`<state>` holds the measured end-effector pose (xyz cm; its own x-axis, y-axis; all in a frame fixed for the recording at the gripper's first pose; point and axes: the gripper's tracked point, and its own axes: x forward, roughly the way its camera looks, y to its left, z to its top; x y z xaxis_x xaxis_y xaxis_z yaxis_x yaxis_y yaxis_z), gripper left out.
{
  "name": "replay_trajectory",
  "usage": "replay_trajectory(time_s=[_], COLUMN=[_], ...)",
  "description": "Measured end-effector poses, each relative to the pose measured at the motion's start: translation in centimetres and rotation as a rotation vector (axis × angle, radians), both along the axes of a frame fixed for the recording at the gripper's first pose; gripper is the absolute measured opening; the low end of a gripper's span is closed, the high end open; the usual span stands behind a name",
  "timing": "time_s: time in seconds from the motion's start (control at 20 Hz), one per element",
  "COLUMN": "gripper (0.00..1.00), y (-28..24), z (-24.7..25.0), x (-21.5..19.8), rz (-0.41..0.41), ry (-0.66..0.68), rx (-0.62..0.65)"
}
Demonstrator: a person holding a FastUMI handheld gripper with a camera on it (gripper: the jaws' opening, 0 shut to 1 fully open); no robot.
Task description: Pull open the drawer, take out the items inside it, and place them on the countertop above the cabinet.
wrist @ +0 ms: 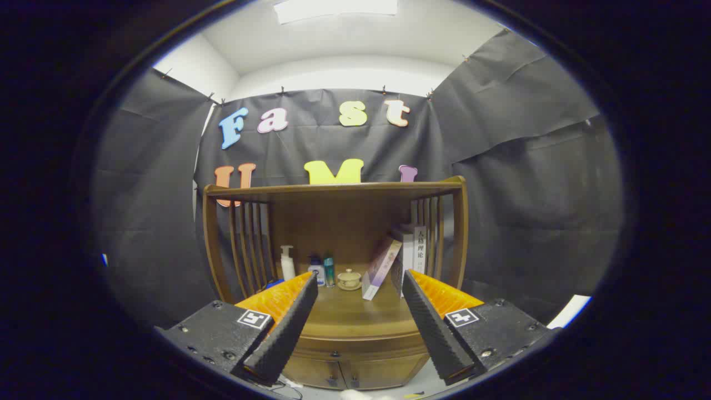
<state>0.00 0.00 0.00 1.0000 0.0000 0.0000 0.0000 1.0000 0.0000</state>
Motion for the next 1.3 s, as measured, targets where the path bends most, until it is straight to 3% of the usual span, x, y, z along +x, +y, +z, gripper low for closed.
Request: replay_trajectory(time_s=[0.6, 1.3], gripper=[0.99, 0.99], y=[0.1, 1.6], z=[-1.5, -9.6], x=[2.4, 7.6], rz=[0.003, 0.036], ry=[0.016, 0.087], rx=[0.006, -0.003])
